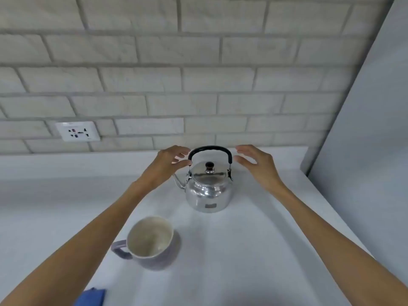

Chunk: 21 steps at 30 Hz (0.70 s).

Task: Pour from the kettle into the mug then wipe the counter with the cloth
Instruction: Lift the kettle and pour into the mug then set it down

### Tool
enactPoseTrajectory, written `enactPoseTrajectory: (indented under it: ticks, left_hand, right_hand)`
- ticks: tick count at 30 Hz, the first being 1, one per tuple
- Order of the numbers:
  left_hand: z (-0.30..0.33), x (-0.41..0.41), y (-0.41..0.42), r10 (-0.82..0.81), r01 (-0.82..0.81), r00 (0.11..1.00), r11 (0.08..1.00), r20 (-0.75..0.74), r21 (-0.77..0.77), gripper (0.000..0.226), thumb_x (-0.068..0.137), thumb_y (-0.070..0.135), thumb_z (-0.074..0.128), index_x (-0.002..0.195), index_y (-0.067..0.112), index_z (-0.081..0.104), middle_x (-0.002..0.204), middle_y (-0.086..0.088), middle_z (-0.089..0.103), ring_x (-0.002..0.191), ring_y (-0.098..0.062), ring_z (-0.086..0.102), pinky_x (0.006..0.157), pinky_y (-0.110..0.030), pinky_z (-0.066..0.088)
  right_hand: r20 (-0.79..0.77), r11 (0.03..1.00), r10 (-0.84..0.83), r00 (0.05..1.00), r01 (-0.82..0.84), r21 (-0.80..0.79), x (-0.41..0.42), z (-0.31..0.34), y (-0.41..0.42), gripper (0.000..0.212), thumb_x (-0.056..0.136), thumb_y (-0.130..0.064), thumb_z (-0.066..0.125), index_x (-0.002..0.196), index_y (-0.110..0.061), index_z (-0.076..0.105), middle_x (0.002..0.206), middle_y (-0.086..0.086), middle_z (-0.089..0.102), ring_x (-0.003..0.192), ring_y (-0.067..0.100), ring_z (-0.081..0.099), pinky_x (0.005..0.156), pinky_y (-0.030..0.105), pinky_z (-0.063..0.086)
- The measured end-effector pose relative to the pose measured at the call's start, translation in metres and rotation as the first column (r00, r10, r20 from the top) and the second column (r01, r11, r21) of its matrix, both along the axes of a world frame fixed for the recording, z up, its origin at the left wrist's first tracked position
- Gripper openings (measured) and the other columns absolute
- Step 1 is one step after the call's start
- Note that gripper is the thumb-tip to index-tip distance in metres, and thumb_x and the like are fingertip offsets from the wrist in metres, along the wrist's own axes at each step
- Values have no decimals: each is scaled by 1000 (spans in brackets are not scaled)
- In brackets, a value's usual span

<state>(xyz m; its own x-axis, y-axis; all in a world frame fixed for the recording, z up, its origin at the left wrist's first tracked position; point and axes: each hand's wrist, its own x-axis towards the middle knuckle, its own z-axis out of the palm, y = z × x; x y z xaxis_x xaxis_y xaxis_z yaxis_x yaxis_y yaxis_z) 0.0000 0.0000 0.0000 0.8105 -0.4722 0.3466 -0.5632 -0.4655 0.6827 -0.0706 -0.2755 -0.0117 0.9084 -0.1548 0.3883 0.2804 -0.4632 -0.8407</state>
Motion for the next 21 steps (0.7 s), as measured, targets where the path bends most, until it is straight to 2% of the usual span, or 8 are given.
enactPoseTrajectory:
  ticks: [2, 7, 10, 12, 15, 17, 19, 21]
  left_hand:
    - [-3, 5, -6, 27, -29, 998, 998, -49, -46, 38, 83, 28, 68, 120, 22, 58, 116, 5, 61, 98, 5, 55, 82, -9, 42]
    - [-13, 21, -20, -7, -2, 991, 998, -137, -64, 58, 82, 36, 67, 134, 24, 46, 129, 10, 50, 115, -4, 47, 92, -18, 37]
    - [-15, 28, -28, -26, 14, 985, 998, -173, -69, 59, 85, 37, 63, 138, 22, 42, 134, 8, 48, 119, -4, 45, 98, -22, 36]
    - [-16, 31, -34, -23, 9, 979, 998, -204, -69, 57, 87, 38, 61, 138, 22, 42, 133, 8, 50, 119, -6, 47, 100, -23, 37]
    - [-18, 34, -40, 1, -9, 984, 999, -177, -46, 50, 89, 39, 58, 135, 23, 46, 124, 10, 56, 112, -9, 53, 89, -7, 39]
    - [-18, 34, -43, 12, -19, 990, 999, -138, -47, 44, 90, 37, 57, 132, 23, 51, 116, 8, 62, 103, -10, 56, 80, 1, 38]
    - [-16, 35, -45, 7, -19, 989, 996, -147, -82, 36, 91, 31, 56, 126, 21, 57, 108, -1, 68, 95, -19, 60, 78, -10, 44]
    - [-14, 34, -46, -19, -5, 982, 992, -187, -125, 29, 93, 24, 56, 120, 17, 61, 102, -10, 70, 95, -26, 63, 84, -35, 51]
  right_hand:
    - [-50, 1000, 8, 999, -7, 18, 10, 1, 0, 30, 82, -36, 72, 111, -32, 65, 109, -15, 67, 108, -10, 55, 83, -1, 39]
    - [-82, 992, 117, 990, -114, 44, 41, -7, 3, 36, 82, -30, 73, 117, -27, 64, 116, -12, 68, 108, -9, 59, 90, 5, 43]
    - [-72, 983, 171, 983, -166, 73, 56, -9, 8, 32, 83, -25, 73, 114, -24, 65, 111, -10, 70, 106, 1, 64, 93, 14, 46]
    - [-57, 979, 195, 979, -190, 79, 62, -12, 12, 28, 84, -24, 71, 111, -28, 65, 108, -13, 70, 103, 0, 64, 89, 12, 46]
    - [-22, 976, 206, 978, -204, 71, 69, -17, 15, 26, 86, -22, 69, 111, -28, 66, 105, -9, 71, 98, 0, 65, 85, 13, 46]
    - [6, 969, 225, 974, -224, 107, 71, -21, 17, 25, 87, -21, 67, 112, -23, 66, 102, 7, 74, 95, 14, 69, 88, 23, 51]
    - [30, 959, 239, 971, -241, 147, 72, -22, 18, 21, 89, -17, 64, 110, -19, 66, 95, 16, 73, 84, 20, 72, 85, 27, 55]
    - [38, 954, 247, 968, -249, 164, 72, -22, 19, 18, 89, -14, 64, 107, -17, 67, 86, 13, 72, 71, 14, 69, 75, 23, 54]
